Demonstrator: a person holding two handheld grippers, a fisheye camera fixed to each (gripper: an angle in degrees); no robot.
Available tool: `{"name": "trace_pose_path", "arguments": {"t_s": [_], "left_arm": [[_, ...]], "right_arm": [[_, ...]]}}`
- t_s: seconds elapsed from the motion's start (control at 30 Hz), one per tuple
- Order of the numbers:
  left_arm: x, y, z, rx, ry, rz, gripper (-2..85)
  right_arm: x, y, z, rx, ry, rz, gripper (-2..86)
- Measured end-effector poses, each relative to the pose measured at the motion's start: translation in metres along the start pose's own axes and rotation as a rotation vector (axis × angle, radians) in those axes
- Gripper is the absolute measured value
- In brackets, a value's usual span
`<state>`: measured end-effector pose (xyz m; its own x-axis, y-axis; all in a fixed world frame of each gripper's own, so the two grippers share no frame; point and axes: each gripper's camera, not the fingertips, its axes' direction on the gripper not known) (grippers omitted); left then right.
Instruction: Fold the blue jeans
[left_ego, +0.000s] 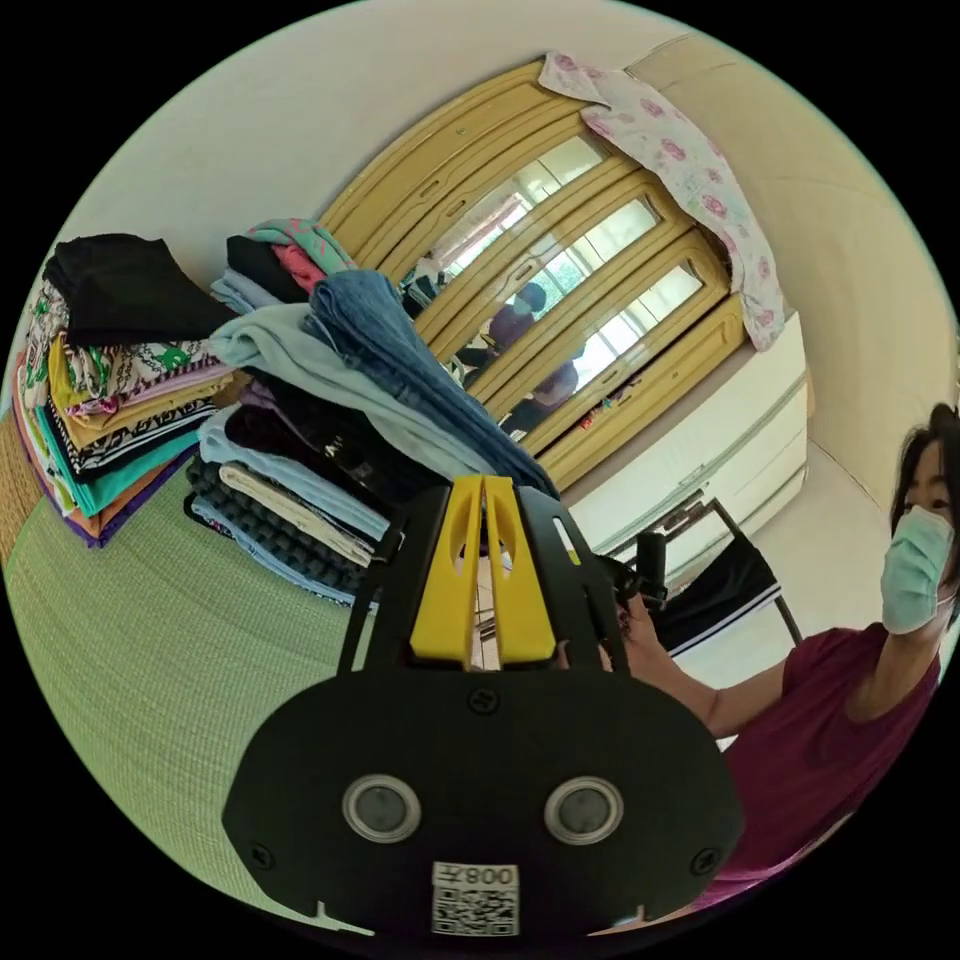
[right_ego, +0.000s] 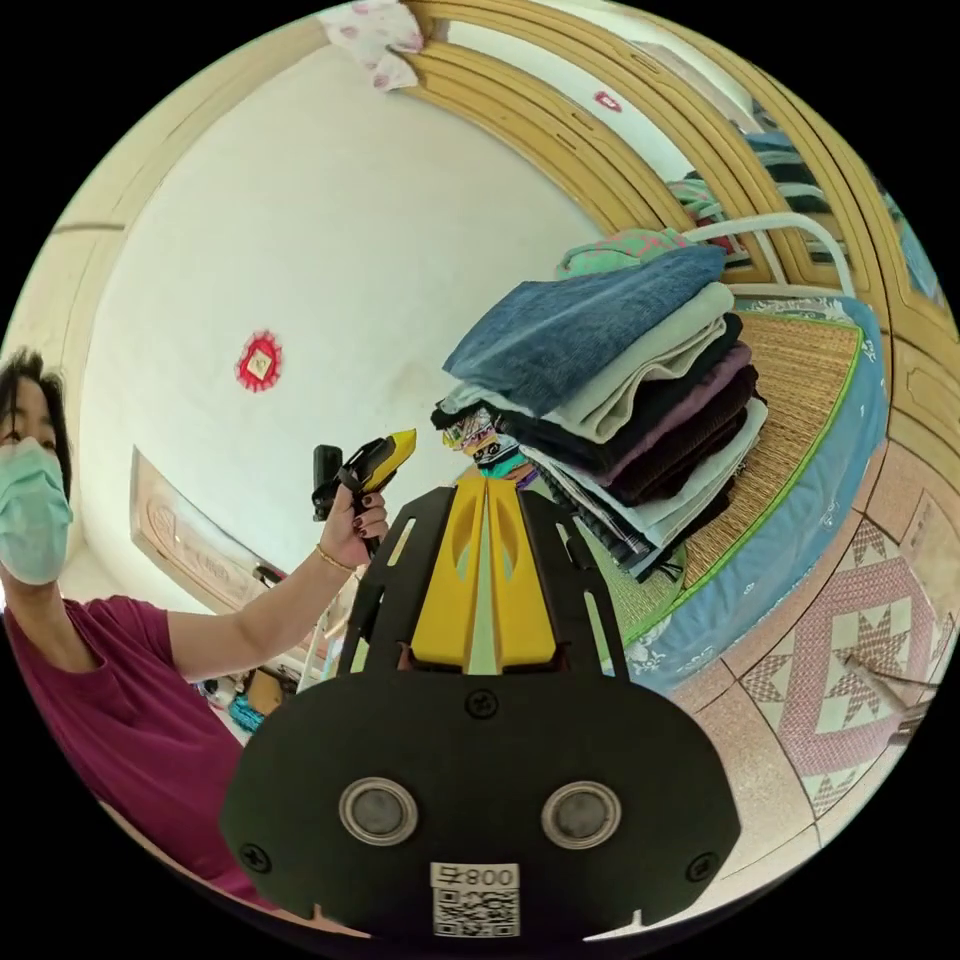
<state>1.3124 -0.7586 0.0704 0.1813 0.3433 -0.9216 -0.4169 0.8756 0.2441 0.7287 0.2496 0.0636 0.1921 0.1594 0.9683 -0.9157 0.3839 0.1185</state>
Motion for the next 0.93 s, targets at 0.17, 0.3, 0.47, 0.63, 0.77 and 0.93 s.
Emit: {"name": "trace_pose_path", "arguments": {"t_s": [0.17, 0.3, 0.47, 0.63, 0.77, 0.93], "left_arm": [[0.110, 0.067, 0.022, -0.054, 0.031, 0.133, 0.3], [0.233, 0.124, 0.029, -0.034, 0.032, 0.222, 0.9], [0.374, 0.144, 0.085, -0.122, 0.111, 0.365, 3.7], [0.545, 0.146, 0.185, -0.223, 0.267, 0.564, 7.6], [0.664, 0.151, 0.257, -0.302, 0.394, 0.679, 9.4], [0.835, 0.169, 0.334, -0.360, 0.490, 0.825, 12.0]], "right_arm": [[-0.136, 0.071, -0.042, -0.004, 0.045, -0.167, 0.1], [-0.232, 0.107, -0.109, 0.042, 0.104, -0.233, 0.3], [-0.353, 0.152, -0.265, 0.274, 0.294, -0.339, 1.3], [-0.418, 0.214, -0.407, 0.490, 0.481, -0.323, 2.2], [-0.450, 0.266, -0.510, 0.610, 0.632, -0.241, 3.1], [-0.477, 0.306, -0.598, 0.726, 0.686, -0.169, 5.3]]}}
